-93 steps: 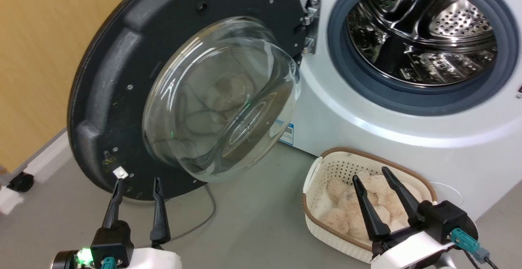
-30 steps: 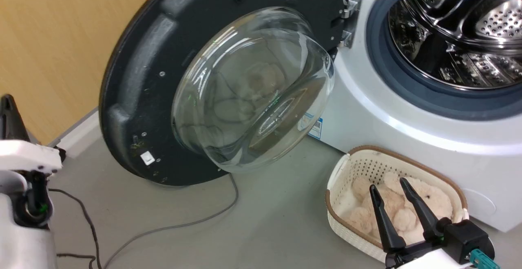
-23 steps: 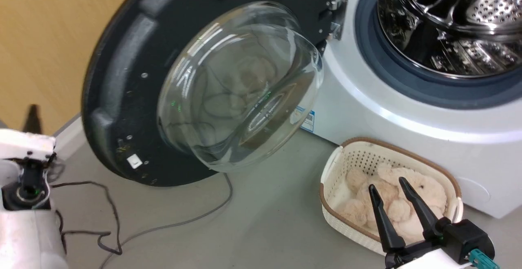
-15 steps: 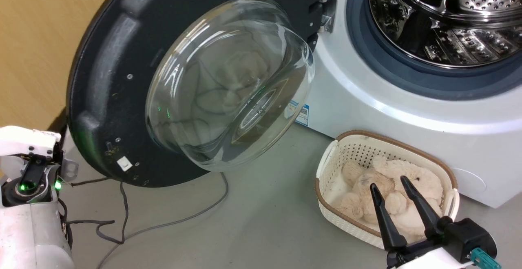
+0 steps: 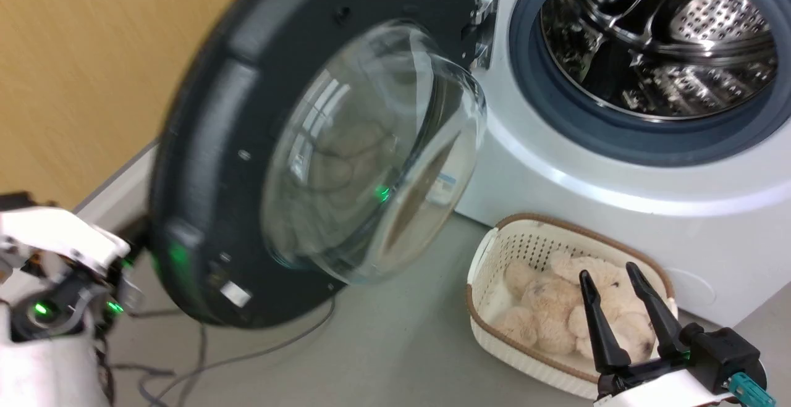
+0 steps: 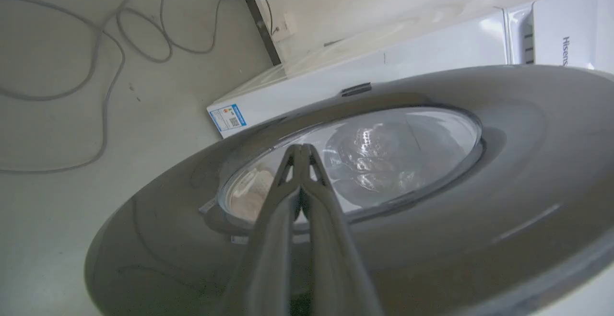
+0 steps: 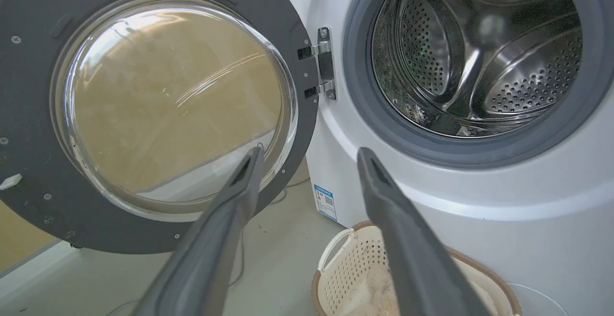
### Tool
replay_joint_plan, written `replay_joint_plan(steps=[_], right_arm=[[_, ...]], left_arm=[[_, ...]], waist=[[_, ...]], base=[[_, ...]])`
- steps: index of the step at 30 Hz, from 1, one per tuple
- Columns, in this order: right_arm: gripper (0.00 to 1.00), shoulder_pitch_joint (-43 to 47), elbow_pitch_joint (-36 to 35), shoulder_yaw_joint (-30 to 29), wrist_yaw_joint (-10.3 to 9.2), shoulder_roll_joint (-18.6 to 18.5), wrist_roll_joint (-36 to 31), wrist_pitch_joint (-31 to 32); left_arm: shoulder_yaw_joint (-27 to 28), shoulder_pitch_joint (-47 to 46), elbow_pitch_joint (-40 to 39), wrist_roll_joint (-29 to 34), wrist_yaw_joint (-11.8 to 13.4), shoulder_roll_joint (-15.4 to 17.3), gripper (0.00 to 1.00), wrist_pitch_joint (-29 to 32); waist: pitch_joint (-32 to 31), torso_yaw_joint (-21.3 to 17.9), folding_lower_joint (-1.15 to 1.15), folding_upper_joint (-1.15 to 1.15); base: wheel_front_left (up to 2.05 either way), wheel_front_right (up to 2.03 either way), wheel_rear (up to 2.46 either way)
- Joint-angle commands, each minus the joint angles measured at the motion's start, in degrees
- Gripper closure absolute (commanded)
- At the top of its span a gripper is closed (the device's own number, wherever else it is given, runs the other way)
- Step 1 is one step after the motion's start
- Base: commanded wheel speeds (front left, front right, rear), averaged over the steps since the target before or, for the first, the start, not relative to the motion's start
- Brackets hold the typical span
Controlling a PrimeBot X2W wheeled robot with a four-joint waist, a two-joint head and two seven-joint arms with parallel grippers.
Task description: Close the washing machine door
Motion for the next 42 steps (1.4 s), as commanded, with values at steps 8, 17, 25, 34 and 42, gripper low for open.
replay_joint_plan(steps=[8, 17, 25, 34, 42], right_arm=[[0.00, 1.0, 0.2, -1.9, 0.05, 1.4, -0.3, -0.2], [0.00, 1.2, 0.0, -3.0, 0.05, 1.8, -0.9, -0.2], [0.00, 1.1, -0.1, -3.4, 0.05, 1.7, -1.3, -0.2], [0.00, 0.0, -0.8, -3.3, 0.05, 1.8, -1.2, -0.2], [0.00, -0.3, -1.1, -1.9, 0.05, 2.4, -0.4, -0.2]], left_arm=[[-3.7, 10.6, -12.7, -3.2, 1.5, -5.4, 1.00, 10.1], [-10.3, 22.4, -27.5, -7.1, 4.5, -9.4, 1.00, 14.8], [-20.4, 29.2, -33.2, -14.5, 6.9, -9.8, 1.00, 8.1], [-28.3, 27.4, -30.2, -18.1, 6.4, -9.9, 1.00, -4.3], [-31.0, 20.5, -25.2, -21.5, 6.0, -9.9, 1.00, -16.9]], waist=[[-2.8, -3.4, 0.00, 0.00], [-2.5, -11.7, 0.00, 0.00], [-0.8, -22.5, 0.00, 0.00], [2.3, -34.4, 0.00, 0.00], [4.5, -42.8, 0.00, 0.00]], base=[[0.00, 0.00, 0.00], [0.00, 0.00, 0.00], [0.00, 0.00, 0.00], [0.00, 0.00, 0.00], [0.00, 0.00, 0.00]])
